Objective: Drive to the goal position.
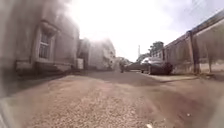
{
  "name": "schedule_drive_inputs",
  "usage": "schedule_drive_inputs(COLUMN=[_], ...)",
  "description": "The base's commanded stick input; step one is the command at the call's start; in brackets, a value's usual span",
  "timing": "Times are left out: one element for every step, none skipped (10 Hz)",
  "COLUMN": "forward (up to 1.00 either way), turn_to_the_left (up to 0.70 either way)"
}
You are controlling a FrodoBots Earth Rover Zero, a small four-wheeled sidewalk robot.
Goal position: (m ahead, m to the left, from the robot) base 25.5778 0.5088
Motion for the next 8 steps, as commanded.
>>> schedule_drive_inputs(forward=[0.7, 0.7, 0.7, 0.7, 0.7, 0.7, 0.7, 0.7], turn_to_the_left=[0.01, 0.01, 0.01, 0.01, 0.01, 0.01, 0.01, 0.01])
